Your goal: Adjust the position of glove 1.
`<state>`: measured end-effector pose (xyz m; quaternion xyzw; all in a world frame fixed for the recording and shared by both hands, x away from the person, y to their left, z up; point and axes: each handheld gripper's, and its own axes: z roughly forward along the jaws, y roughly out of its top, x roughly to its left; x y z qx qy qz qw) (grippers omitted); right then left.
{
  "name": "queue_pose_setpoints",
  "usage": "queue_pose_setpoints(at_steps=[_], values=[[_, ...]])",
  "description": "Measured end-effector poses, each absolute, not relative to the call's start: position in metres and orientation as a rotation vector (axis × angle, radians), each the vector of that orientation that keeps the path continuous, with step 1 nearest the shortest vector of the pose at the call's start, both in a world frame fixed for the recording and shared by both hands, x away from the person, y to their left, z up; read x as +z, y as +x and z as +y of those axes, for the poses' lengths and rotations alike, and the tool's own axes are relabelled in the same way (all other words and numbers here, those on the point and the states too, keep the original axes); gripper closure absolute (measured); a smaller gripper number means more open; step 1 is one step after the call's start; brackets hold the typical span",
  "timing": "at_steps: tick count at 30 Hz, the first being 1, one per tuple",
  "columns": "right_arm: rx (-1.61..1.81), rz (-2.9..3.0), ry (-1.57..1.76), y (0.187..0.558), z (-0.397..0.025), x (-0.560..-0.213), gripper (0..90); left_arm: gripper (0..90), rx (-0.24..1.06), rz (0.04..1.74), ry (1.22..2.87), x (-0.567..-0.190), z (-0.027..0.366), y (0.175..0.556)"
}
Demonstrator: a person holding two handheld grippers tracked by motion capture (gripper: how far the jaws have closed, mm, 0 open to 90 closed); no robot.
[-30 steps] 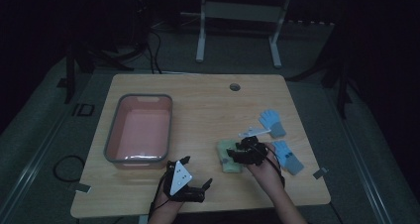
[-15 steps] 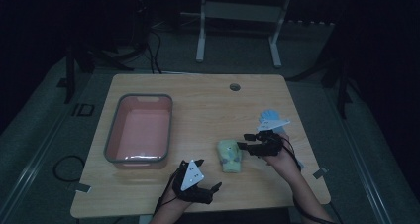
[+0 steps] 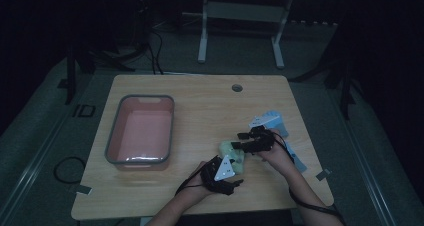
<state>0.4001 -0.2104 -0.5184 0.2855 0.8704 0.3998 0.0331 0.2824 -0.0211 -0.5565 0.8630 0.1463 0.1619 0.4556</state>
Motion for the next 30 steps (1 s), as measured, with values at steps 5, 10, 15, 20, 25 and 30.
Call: queue_pose_setpoints(at_steps=[5,10,15,20,25,30], values=[[1.234,2.751,0.907,0.408,-0.208,-0.538,42.5,33.6,0.463,0.349,2.195,-0.567,-0.027,0.291],[1.206,2.801,0.958,0.412,-0.207,-0.549,38.0,42.2,0.525,0.343,2.243,-0.568,-0.028,0.296],[1.246,2.845,0.979,0.411,-0.205,-0.552,58.0,58.5,0.543,0.364,2.254,-0.565,-0.027,0.3],[1.229,2.826,0.981,0.405,-0.202,-0.542,68.6,71.8,0.535,0.345,2.277,-0.558,-0.025,0.302],[1.264,2.799,1.011,0.404,-0.201,-0.531,70.4,73.8,0.53,0.344,2.293,-0.546,-0.019,0.305],[1.316,2.77,1.012,0.404,-0.196,-0.518,70.3,73.8,0.55,0.346,2.289,-0.529,-0.012,0.305]])
